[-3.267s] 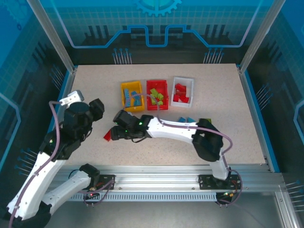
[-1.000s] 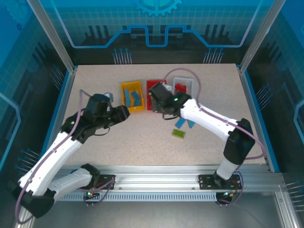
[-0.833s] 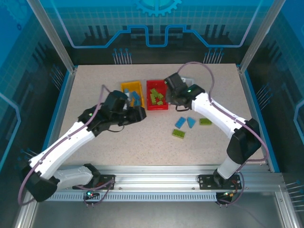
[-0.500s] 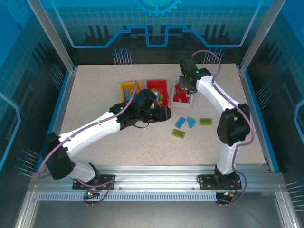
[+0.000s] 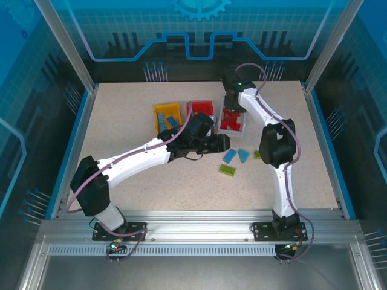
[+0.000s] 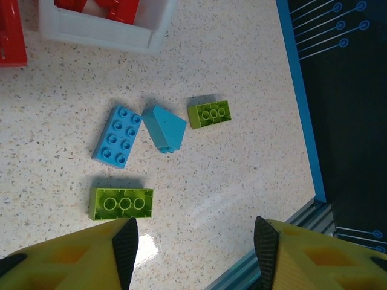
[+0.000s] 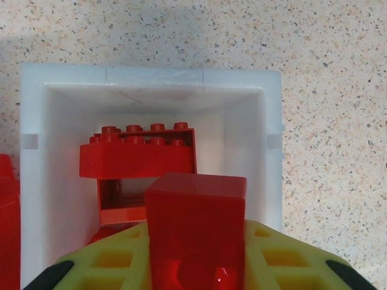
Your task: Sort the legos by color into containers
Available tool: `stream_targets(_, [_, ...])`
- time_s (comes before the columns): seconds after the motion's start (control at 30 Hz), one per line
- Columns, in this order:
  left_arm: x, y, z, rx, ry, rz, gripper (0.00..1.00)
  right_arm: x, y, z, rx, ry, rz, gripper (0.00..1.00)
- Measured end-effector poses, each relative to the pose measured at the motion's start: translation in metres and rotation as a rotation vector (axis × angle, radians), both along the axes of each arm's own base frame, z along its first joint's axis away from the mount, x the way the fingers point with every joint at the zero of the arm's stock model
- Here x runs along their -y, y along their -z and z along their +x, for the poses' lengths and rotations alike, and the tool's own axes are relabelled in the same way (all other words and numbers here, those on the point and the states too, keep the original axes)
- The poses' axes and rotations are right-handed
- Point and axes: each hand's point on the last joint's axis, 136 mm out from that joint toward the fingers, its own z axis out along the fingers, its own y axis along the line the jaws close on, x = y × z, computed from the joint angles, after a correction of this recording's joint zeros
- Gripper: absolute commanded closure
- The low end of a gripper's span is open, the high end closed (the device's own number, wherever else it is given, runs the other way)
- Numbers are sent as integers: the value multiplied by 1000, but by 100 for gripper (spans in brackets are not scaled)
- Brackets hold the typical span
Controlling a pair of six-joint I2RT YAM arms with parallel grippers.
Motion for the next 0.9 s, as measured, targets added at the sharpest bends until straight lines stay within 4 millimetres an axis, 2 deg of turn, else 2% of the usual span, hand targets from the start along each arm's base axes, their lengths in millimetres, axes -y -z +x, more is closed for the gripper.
stream_targets(0.27, [1,6,-1,12,26,26,41,-3,-21,0,25,-28,-1,45])
stream_targets(0.37, [1,13,-1,13,41,51,41,-6,-47,-3,71,-36,17,43])
stream_targets(0.53, [1,33,-1,6,72,111,41,-4,-112,-20,184,-43,57,45])
stream_targets(0.63, [9,47,2,16,118,164,40,3,-149,-52,256,-56,92,46])
stream_targets(0.73, [21,63,10,41,176,228,38,14,-173,-101,321,-75,143,45])
stream_targets(0.8, [27,76,16,55,212,272,36,23,-176,-136,347,-87,177,44])
stream_targets(0.9, [36,94,26,73,270,332,35,33,-156,-189,346,-100,244,44])
